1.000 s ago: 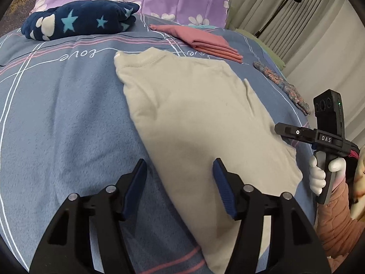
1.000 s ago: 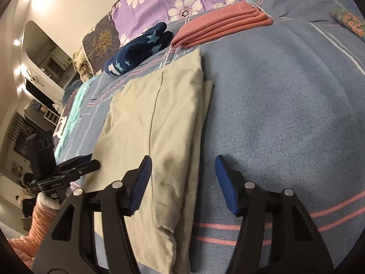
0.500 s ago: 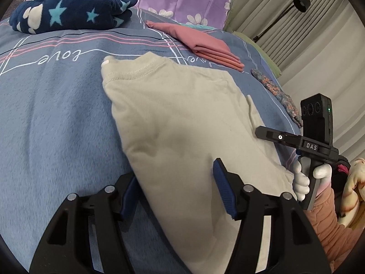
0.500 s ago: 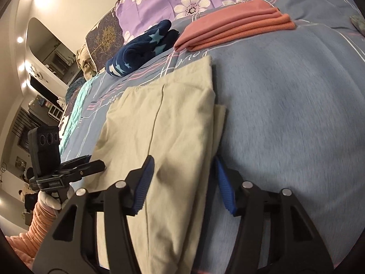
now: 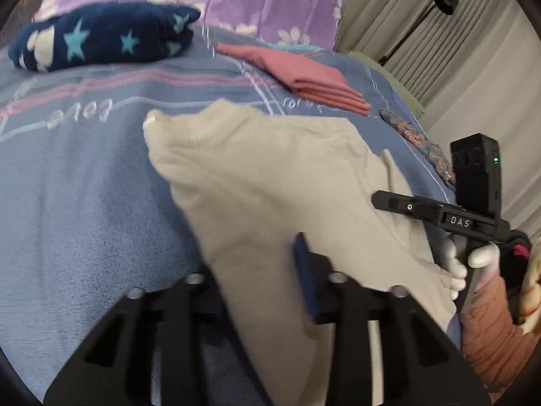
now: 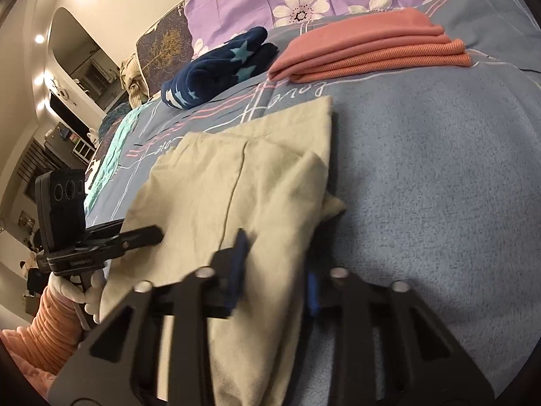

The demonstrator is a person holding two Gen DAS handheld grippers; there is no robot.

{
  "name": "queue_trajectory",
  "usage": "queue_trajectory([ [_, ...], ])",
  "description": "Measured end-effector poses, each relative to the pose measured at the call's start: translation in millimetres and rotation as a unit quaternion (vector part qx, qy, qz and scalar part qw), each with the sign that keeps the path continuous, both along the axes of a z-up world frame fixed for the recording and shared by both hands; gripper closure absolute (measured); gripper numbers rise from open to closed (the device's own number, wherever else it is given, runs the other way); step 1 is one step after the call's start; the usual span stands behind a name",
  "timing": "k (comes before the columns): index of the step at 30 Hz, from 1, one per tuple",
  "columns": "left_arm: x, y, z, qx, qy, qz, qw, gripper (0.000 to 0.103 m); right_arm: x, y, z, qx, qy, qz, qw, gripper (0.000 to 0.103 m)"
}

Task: Fold small clothes
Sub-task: 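Grasp the folded beige T-shirt at its edges with both grippers, then lift the folded T-shirt with both grippers and carry it toward the floral cloth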

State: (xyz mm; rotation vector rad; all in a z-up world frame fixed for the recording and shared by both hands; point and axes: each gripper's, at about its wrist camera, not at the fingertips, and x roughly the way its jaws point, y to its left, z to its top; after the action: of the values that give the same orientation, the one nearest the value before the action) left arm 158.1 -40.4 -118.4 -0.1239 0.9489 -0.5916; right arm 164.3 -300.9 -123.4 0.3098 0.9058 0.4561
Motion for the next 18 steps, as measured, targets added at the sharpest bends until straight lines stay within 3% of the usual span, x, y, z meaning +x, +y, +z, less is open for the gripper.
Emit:
queue_trajectory([
  [2, -7, -4, 11, 0.014, -0.025, 0.002, 0.9996, 0.082, -13, 8, 17, -0.031, -0.033, -0.007, 0.999, 0.087],
  [6, -27, -13, 47, 0.019, -0.080, 0.000, 0.9966, 0.085, -45, 19, 52, -0.063, -0.099, -0.018, 0.993, 0.089],
  [12, -77, -39, 117, 0.041, -0.178, -0.021, 0.9830, 0.087, -108, 1, 105, -0.066, -0.178, -0.057, 0.980, 0.090],
  [18, -116, -87, 161, 0.046, -0.239, -0.068, 0.9677, 0.087, -164, -42, 145, -0.071, -0.232, -0.106, 0.964, 0.090],
])
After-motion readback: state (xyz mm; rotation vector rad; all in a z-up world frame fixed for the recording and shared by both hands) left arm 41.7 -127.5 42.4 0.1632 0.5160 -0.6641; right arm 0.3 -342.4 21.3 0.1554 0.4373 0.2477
